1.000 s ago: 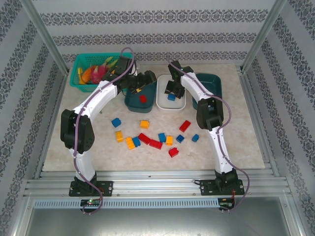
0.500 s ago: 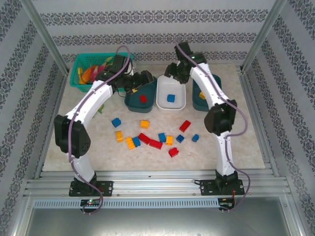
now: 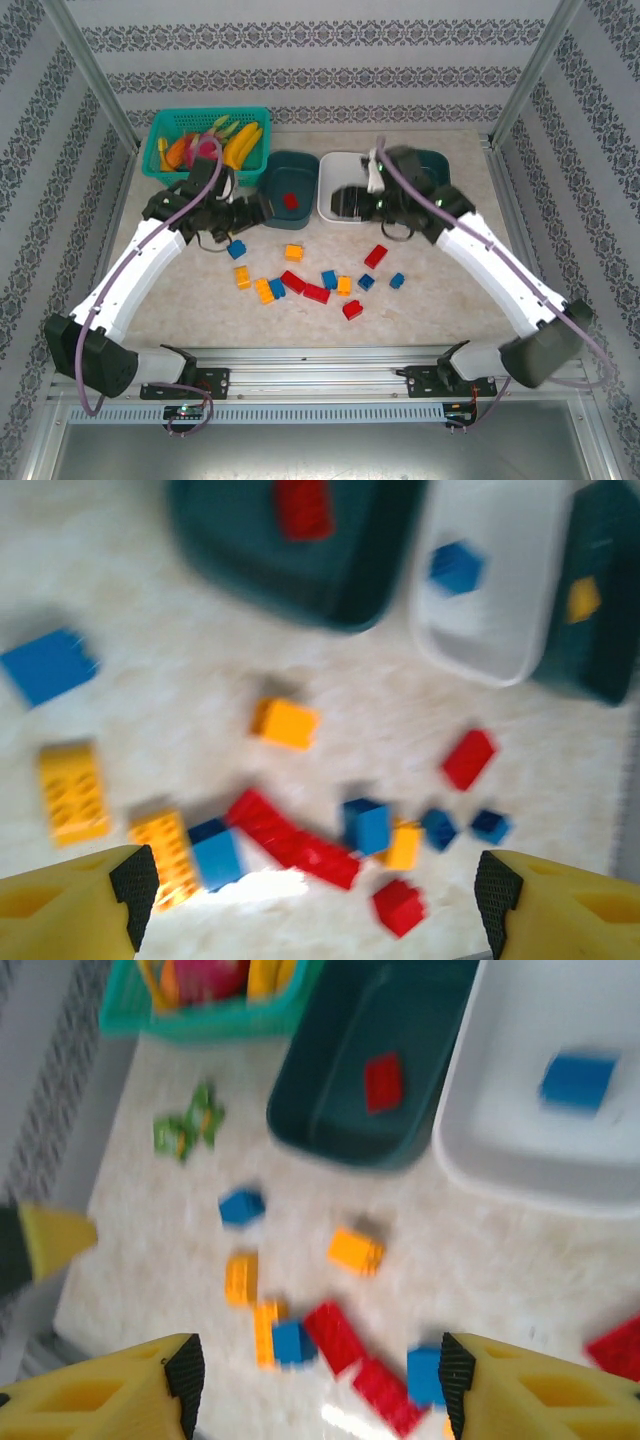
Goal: Sort the legos into containers by color
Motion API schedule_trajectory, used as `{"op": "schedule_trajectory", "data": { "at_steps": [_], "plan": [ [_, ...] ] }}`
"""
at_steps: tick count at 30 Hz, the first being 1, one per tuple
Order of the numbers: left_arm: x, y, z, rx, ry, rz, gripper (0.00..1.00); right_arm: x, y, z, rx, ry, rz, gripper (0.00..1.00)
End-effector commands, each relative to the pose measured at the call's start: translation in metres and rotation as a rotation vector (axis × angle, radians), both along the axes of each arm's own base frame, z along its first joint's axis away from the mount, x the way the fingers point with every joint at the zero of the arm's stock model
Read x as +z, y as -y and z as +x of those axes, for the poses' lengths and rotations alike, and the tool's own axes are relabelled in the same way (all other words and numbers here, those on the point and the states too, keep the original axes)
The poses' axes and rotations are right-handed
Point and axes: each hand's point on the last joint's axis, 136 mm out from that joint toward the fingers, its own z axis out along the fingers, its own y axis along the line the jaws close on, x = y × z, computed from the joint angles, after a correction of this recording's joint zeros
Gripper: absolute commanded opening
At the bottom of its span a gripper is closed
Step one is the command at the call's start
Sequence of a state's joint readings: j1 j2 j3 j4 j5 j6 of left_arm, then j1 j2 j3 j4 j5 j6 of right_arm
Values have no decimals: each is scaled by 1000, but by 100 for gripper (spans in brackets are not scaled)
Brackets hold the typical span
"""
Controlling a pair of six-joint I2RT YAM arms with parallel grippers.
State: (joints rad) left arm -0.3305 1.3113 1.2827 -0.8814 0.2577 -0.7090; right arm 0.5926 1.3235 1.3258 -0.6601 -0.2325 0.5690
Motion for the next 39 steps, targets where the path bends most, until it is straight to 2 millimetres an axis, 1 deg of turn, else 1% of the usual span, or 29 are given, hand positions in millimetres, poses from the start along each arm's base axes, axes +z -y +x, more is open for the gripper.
{"op": "schedule_trajectory", "data": {
  "at_steps": [1, 2, 5, 8, 9, 12, 13, 18, 21, 25, 27, 29, 33, 39],
  "plan": [
    [-39, -31, -26, 80, -119, 106, 86, 0, -28, -31, 136, 103, 124, 73],
    [-49, -35, -28, 102, -142, 102, 87, -9, -31, -42, 153, 106, 140, 75],
    [-78, -42, -27, 157, -183, 66, 89, -31, -38, -63, 185, 153, 167, 80],
    [-99, -46, -19, 197, -209, 46, 89, -54, -42, -76, 199, 211, 159, 84],
    [-103, -45, -15, 200, -213, 42, 88, -57, -44, -79, 203, 231, 162, 88],
    [-117, -44, 2, 212, -227, 10, 89, -63, -51, -88, 232, 310, 171, 91],
    [-121, -44, 7, 216, -235, -3, 89, -64, -51, -88, 235, 324, 161, 91],
    [-139, -56, 30, 242, -255, 14, 88, -75, -49, -84, 249, 364, 103, 92],
    [-147, -60, 39, 242, -277, 43, 87, -79, -49, -81, 242, 395, 107, 92],
    [-156, -63, 53, 240, -284, 70, 85, -82, -52, -77, 236, 408, 102, 93],
    [-162, -64, 58, 239, -295, 84, 82, -84, -54, -76, 239, 402, 101, 93],
    [-166, -65, 61, 238, -307, 101, 77, -84, -56, -75, 241, 399, 102, 93],
    [-176, -74, 58, 248, -360, 164, 70, -83, -57, -73, 243, 390, 103, 93],
    [-189, -82, 51, 242, -413, 223, 64, -85, -56, -68, 232, 368, 102, 92]
  ]
}}
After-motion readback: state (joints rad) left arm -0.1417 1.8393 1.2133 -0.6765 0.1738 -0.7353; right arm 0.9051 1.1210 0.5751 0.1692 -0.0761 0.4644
